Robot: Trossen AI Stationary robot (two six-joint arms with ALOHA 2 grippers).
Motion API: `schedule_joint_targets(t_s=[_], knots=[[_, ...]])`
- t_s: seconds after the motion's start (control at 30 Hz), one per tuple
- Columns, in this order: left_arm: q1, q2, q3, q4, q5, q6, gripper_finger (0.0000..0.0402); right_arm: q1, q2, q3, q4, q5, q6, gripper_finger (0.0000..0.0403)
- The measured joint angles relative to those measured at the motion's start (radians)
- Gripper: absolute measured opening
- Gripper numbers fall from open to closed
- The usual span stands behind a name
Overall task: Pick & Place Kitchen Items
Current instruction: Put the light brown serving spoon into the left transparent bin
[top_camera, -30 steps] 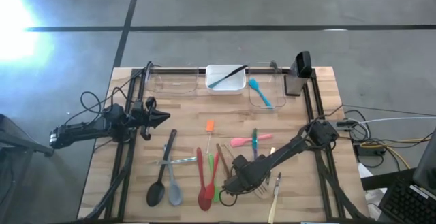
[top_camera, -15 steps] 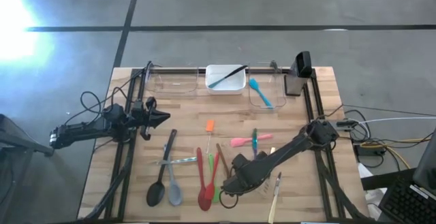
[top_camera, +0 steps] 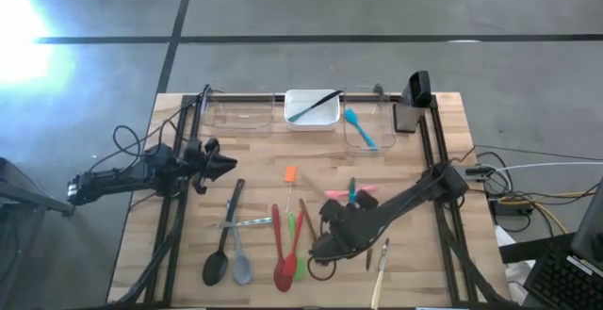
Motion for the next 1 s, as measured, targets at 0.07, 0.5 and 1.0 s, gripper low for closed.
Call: schedule_joint_targets(t_s=[0.07,0.5,1.0], knots=[[0.0,0.022,0.0,0.014,-0.025,-0.014,0.0128,-0.01,-0.02,-0.008,0.001,0.06,0.003,0.0061],[-0.022,0.282,0.0,0.437,-0.241,-0.056,0.0229,-0.137,-0.094,0.012,0.034,0.387,-0.117,0.0061],[-0.019,0.661,0.34,0.271,-0.007,0.125,0.0229,-0.183,-0.094,0.083,0.035,0.289,-0.499,0.0061]])
